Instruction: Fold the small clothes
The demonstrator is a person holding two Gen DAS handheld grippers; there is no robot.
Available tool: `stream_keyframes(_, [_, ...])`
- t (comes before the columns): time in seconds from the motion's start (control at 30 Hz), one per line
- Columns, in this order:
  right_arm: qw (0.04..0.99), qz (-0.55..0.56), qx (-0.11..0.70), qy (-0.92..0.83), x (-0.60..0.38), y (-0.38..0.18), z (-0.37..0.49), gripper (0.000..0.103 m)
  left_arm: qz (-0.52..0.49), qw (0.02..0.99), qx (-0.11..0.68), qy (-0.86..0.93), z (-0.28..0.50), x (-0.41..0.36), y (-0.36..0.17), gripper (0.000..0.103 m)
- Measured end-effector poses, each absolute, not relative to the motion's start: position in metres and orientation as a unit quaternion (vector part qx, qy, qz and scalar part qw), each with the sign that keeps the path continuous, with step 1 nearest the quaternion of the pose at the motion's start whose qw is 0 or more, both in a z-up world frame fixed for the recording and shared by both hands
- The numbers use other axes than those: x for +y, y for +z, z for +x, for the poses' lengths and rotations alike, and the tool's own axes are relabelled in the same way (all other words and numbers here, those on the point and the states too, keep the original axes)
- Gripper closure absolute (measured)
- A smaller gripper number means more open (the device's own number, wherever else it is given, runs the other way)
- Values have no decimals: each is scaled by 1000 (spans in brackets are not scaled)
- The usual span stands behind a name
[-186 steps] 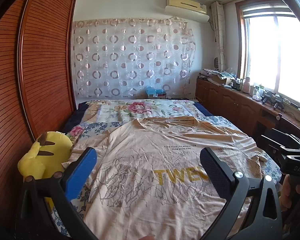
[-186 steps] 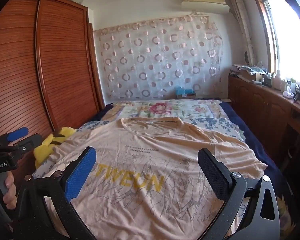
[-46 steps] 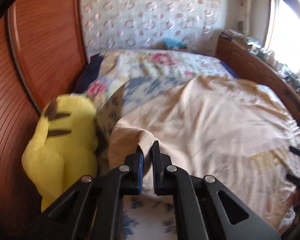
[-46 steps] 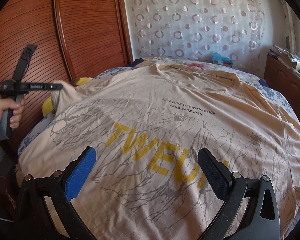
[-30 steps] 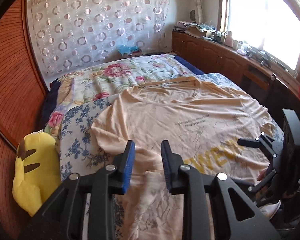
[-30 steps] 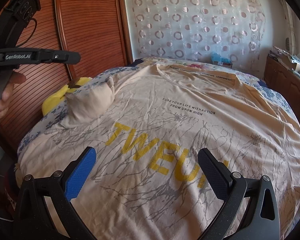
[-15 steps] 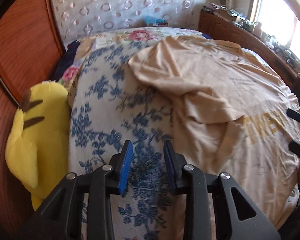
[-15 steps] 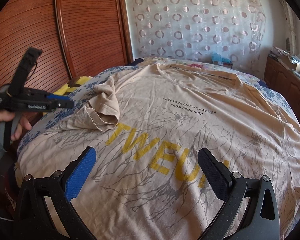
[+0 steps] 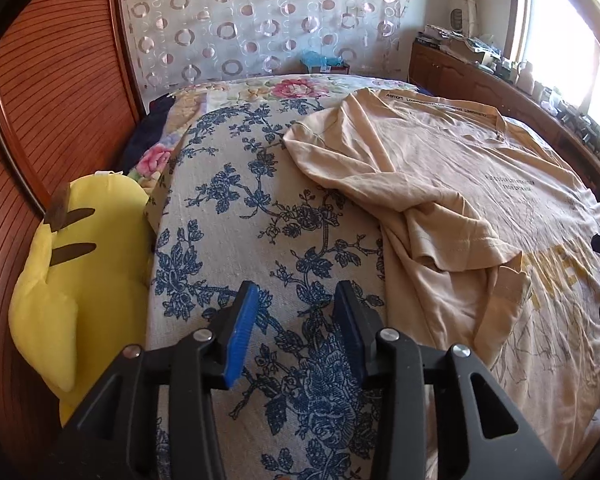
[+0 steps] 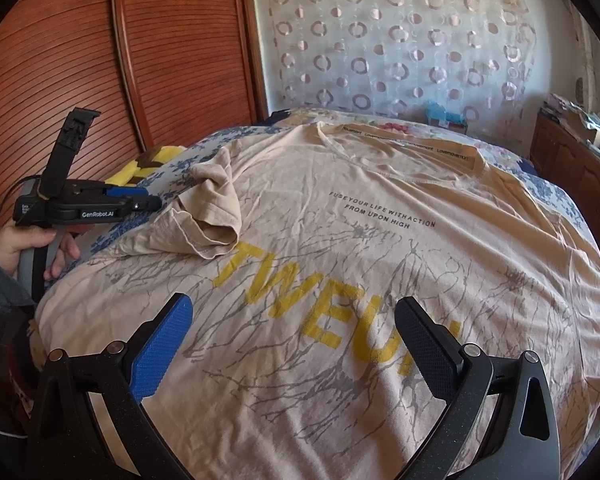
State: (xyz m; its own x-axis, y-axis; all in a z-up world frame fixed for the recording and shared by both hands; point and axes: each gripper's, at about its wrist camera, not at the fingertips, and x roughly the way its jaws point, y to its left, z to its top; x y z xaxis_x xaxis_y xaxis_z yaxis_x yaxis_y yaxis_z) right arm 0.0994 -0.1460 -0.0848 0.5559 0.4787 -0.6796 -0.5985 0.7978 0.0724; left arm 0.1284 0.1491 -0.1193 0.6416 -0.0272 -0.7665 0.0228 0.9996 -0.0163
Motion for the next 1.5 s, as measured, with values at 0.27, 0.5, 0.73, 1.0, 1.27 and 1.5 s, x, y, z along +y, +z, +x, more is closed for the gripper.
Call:
stream_keyframes(0.27, [871, -109, 334, 343, -122, -63, 123, 33, -3, 906, 423, -12, 129, 149, -119, 60])
stream_keyframes(0.5, [844, -141, 323, 403, -68, -62, 151, 45, -10, 905, 425, -5, 130, 151, -120, 52])
stream_keyframes(0.73, [791, -176, 379, 447, -11, -88, 166, 63, -13, 906, 424, -7, 129, 153, -120, 51])
stream_keyframes(1.0, [785, -222, 400, 419, 5, -113, 176, 63, -13, 906, 424, -6, 129, 155, -120, 51])
stream_keyframes(1.27, [812, -192, 380, 399, -9, -102, 187, 99, -13, 906, 424, -7, 129, 155, -120, 51])
stream_keyframes(1.5, [864, -127, 368, 319, -63, -75, 212, 94, -13, 906, 424, -7, 129, 155, -120, 50])
